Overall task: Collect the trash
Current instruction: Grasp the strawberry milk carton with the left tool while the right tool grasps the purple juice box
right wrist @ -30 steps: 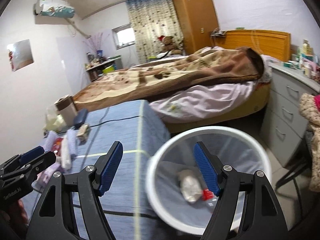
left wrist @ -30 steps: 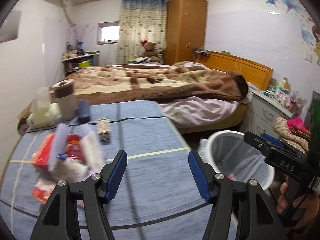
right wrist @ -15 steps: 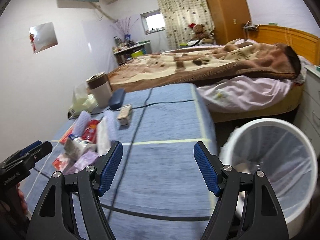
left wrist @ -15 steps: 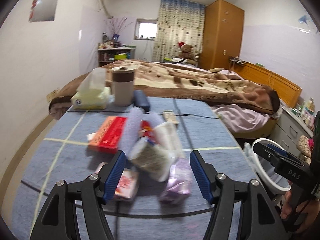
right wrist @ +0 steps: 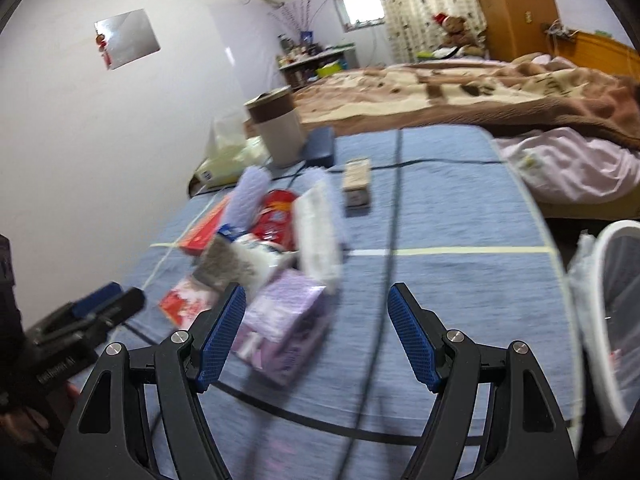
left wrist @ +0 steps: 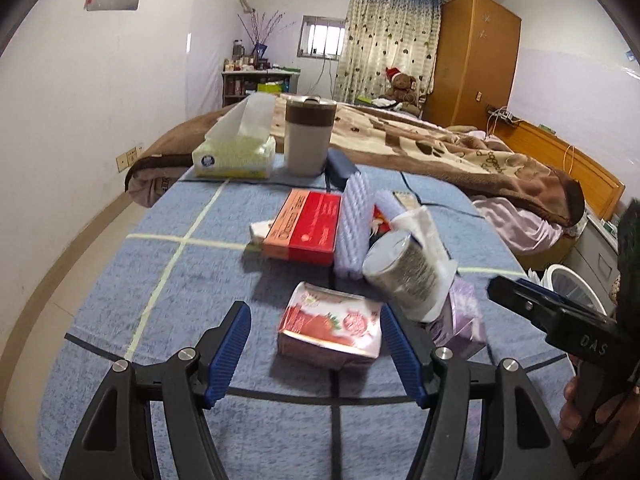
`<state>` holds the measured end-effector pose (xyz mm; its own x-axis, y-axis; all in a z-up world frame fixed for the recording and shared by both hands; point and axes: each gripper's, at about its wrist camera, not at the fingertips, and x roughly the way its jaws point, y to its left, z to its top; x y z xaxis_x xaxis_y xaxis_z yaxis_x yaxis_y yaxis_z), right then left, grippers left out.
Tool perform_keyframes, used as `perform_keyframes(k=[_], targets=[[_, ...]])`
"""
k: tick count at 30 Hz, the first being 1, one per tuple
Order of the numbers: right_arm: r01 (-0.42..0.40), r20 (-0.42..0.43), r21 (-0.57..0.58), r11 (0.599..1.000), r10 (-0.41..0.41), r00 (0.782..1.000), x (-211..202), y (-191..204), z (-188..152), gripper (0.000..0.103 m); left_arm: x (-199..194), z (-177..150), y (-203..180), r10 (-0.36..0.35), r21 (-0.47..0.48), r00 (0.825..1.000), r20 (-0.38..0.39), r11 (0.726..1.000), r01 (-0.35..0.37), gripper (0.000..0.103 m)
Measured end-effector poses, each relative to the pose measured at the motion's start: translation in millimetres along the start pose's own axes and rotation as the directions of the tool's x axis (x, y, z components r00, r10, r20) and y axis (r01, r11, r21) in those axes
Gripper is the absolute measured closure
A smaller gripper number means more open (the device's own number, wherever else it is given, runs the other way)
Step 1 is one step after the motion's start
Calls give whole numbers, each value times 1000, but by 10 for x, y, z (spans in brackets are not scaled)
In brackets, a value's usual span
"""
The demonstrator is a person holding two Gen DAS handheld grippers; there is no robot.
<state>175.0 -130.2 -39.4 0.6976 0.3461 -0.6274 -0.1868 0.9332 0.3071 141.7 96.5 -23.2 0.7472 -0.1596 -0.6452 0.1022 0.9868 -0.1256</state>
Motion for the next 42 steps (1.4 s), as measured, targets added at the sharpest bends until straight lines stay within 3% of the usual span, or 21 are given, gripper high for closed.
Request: perform_keyframes(k=[9, 16, 19, 21, 25, 31, 42], targets=[[51, -104, -32, 998, -54, 993, 340, 207, -9, 28, 69, -92, 164, -16, -6, 1000, -25, 1000, 16, 36], [104, -138, -63, 993, -112, 984, 323, 208, -58, 28, 218, -84, 154, -53, 7, 997, -64, 999, 54, 36], [118, -136, -98, 988, -131, 982, 274, 220, -68, 28, 277, -63, 104, -75, 18, 995, -72, 997, 77, 24], [121, -128, -99, 988, -133, 983, 228, 198, -70, 31, 321, -44, 70, -81, 29, 994, -78, 996, 84, 23], [132, -123, -98, 986, -144, 982, 168, 146, -40, 60, 417, -1, -13, -92, 52, 991, -94, 994, 98, 23], [83, -139, -74, 994, -93, 986, 207, 59, -30, 59, 581, -2, -65, -61, 84, 990, -128, 994, 72, 23], [138, -113, -112, 984, -151, 982, 163, -1, 3, 60, 774, -3, -86, -51, 106, 983, -178, 992, 71, 20]])
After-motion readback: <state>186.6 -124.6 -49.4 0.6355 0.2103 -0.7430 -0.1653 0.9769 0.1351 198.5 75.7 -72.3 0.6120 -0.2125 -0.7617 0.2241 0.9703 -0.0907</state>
